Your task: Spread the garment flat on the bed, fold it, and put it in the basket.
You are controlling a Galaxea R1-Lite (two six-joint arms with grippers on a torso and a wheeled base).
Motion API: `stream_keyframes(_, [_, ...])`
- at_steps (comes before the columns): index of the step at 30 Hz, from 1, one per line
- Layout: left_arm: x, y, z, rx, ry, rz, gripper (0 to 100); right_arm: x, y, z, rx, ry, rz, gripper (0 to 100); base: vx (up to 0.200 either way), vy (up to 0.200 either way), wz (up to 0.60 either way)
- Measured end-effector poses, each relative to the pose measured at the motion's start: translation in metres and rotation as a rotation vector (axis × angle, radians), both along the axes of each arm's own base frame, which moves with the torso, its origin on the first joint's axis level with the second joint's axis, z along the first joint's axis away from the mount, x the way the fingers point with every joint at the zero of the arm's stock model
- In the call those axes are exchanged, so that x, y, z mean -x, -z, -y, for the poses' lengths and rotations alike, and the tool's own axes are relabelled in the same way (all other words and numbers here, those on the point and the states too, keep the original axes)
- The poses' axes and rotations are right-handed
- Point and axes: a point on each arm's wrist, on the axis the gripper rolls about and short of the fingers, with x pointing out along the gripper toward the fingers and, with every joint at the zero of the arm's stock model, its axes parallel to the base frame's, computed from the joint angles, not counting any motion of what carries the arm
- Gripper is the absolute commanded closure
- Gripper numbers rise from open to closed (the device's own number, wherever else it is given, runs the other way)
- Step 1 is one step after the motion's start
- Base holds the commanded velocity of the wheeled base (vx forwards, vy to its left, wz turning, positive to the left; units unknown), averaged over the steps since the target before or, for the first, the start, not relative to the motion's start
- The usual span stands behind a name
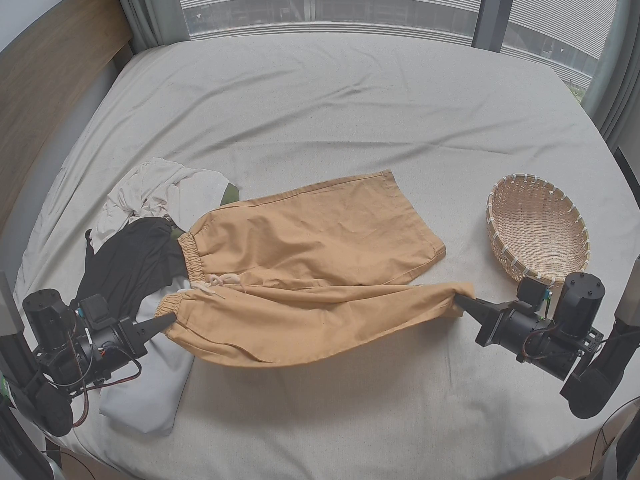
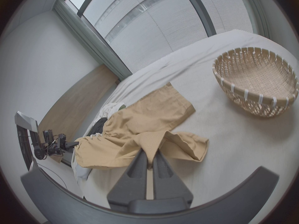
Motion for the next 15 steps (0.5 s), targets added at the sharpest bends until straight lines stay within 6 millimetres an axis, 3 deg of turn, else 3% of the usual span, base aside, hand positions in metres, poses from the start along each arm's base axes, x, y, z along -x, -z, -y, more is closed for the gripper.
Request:
stream_keyframes(10, [-0.009, -0.012, 0.000, 0.034, -0.052, 0.046, 100, -0.007, -0.010, -0.004, -0.030, 0.004, -0.087, 100, 0.000, 0.000, 0.00])
stream_keyframes(15, [-0.013, -0.018, 0.001, 0.068, -0.069, 0.055, 100, -0.013, -0.026, -0.007, -0.049, 0.010, -0.133, 100, 0.000, 0.000, 0.00])
